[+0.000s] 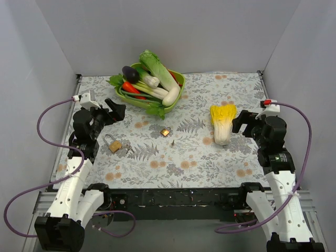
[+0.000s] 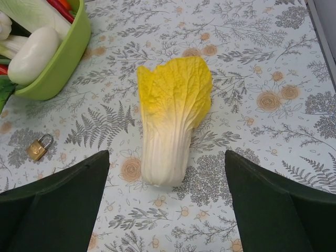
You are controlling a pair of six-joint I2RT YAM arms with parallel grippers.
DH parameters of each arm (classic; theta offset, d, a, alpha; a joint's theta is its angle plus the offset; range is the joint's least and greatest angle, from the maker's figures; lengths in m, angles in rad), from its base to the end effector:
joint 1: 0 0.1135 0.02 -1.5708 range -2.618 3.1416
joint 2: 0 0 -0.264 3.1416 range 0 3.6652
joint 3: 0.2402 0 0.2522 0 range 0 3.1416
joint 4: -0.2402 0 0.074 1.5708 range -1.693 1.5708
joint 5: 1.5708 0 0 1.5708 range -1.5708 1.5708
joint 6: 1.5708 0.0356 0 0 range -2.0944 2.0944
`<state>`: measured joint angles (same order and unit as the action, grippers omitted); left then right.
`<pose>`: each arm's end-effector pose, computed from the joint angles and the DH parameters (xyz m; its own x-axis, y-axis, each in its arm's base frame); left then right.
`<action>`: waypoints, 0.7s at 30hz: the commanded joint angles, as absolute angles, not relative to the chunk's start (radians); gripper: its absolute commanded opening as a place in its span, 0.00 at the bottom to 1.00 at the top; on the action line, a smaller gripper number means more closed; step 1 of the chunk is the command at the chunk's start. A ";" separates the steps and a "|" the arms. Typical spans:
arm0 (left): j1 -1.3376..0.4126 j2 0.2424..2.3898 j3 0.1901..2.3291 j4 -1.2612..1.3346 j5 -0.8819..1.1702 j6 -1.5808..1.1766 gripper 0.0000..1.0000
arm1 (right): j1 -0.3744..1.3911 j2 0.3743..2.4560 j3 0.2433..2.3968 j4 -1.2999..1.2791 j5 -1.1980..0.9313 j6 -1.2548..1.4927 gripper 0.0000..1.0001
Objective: Unlock with the key
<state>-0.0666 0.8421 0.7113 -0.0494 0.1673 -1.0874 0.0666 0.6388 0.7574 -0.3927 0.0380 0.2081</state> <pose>0.2014 -0.0194 0.3184 -0.2860 -0.8559 -0.4308 -0.0519 0.4628 -0.8850 0.1494 0.0086 0.3298 -0.2704 0.1889 -0.9440 0.0264 0.9817 0.1888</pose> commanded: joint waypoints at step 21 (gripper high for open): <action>-0.063 0.850 0.733 -0.167 -0.118 -1.134 0.98 | 0.064 0.733 0.738 -0.215 -0.040 0.176 0.96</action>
<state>-0.0666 0.8471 0.7174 -0.1585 -0.0830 -1.1492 0.0666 0.7315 0.7395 -0.3061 0.0143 0.1970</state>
